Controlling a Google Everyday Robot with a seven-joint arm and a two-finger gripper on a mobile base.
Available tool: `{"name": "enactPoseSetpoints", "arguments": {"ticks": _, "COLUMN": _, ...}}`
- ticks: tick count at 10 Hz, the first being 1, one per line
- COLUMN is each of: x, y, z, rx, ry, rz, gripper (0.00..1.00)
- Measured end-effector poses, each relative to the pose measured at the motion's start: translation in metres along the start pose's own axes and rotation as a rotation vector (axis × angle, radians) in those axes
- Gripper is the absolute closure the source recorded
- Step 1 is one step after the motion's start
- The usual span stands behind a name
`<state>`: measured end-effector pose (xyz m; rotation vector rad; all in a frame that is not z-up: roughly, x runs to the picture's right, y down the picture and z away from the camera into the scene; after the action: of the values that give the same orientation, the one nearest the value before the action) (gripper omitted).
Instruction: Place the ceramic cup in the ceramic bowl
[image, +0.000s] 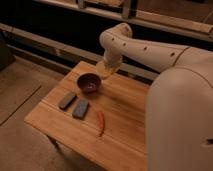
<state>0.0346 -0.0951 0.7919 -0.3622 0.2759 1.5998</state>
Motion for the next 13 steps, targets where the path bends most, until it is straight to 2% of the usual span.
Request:
{"name": "enactPoseSetpoints", "arguments": {"ticks": 4, "x": -0.020, "y": 0.017, "z": 0.006, "rx": -0.014, "ry": 0.003, "rz": -0.102, "gripper": 1.00}}
{"name": "enactPoseSetpoints", "arguments": {"ticks": 7, "x": -0.030, "y": 0.036, "z": 0.011, "rx": -0.034, "ry": 0.025, "rz": -0.177, "gripper": 1.00}}
{"name": "enactPoseSetpoints", "arguments": {"ticks": 11, "x": -0.023, "y": 0.072, "z": 0.031, "rx": -0.167, "ry": 0.090, "rz": -0.239, "gripper": 1.00}}
{"name": "enactPoseSetpoints", "arguments": {"ticks": 13, "x": -0.019, "y": 0.075, "z": 0.042, "rx": -0.195, "ry": 0.118, "rz": -0.245, "gripper": 1.00}}
